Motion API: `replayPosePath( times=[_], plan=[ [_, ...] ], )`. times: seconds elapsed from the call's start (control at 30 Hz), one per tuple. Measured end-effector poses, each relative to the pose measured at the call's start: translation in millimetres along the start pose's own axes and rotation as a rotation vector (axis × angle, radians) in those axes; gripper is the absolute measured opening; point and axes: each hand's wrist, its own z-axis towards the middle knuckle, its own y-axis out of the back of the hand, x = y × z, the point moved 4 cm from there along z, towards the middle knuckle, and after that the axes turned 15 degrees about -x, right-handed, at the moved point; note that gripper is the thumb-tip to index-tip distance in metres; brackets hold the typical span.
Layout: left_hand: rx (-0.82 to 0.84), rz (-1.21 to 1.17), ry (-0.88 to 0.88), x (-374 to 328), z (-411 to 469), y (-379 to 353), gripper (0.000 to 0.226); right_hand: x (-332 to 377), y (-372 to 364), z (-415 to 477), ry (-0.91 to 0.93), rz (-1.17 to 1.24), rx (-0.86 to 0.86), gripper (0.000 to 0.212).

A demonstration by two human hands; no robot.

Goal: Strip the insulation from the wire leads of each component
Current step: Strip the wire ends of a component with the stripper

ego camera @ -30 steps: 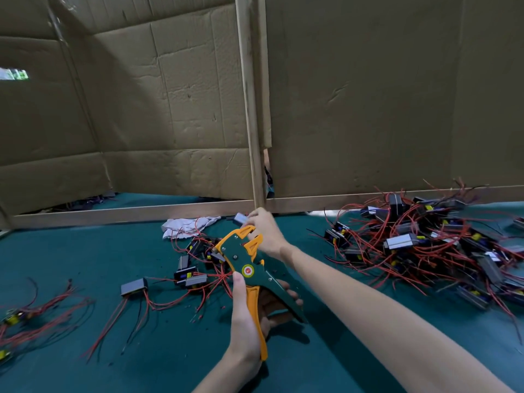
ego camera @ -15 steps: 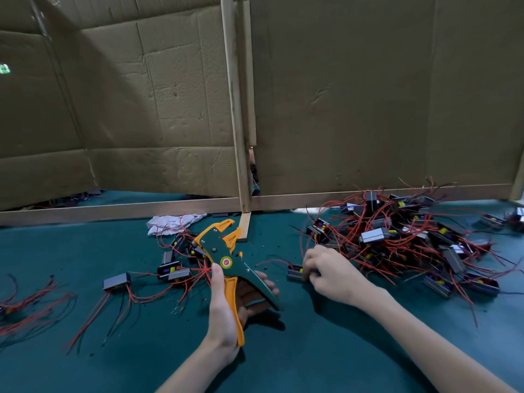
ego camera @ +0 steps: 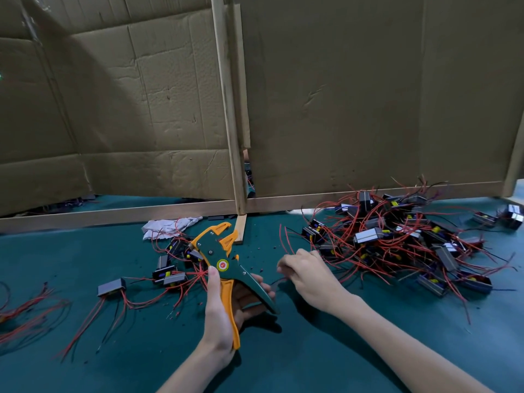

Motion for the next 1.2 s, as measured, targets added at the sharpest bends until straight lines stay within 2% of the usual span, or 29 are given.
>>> replayPosePath(
  times=[0.17, 0.3, 0.4, 0.57, 0.6, 0.73, 0.8, 0.87, 1.0, 1.1, 1.2],
  plan=[
    [0.005, 0.009, 0.014, 0.0, 0.6, 0.2, 0.085, -9.9, 4.8, -7.2, 0.016, 0.013, 0.042, 0.025],
    [0.007, 0.049, 0.003, -0.6, 3.0, 3.0, 0.084, -10.0, 7.2, -7.2, 0.148, -0.111, 0.069, 0.029],
    [0.001, 0.055, 0.007, -0.6, 6.0, 4.8, 0.084, -10.8, 12.6, -9.4, 0.255, -0.187, 0.061, 0.024],
    [0.039, 0.071, 0.031, 0.9, 6.9, 4.6, 0.086, -5.9, 12.6, -14.3, 0.319, -0.205, 0.010, 0.018],
    [0.051, 0.071, 0.037, 0.5, 6.4, 4.1, 0.086, -4.5, 11.8, -13.7, 0.275, -0.106, -0.002, 0.019],
    [0.096, 0.062, 0.083, 0.2, 6.2, 4.2, 0.087, -5.2, 20.4, -9.6, -0.143, 0.418, -0.104, 0.016],
    [0.124, 0.056, 0.116, 0.2, 6.4, 4.6, 0.087, -7.9, 23.0, -10.6, -0.272, 0.479, -0.130, 0.011],
    [0.160, 0.061, 0.160, 1.8, 6.5, 5.2, 0.087, -10.7, 23.5, -10.9, -0.345, 0.518, -0.126, 0.018],
    [0.217, 0.153, 0.217, 7.3, 6.4, 5.9, 0.093, -11.8, 29.8, -9.0, -0.449, 0.643, -0.126, 0.027],
    [0.229, 0.190, 0.255, 12.4, 9.4, 7.7, 0.103, -10.4, 32.9, -9.9, -0.498, 0.728, -0.067, 0.027],
    [0.237, 0.191, 0.294, 15.0, 13.2, 8.0, 0.102, -8.6, 33.5, -10.6, -0.542, 0.778, -0.024, 0.026]
  ],
)
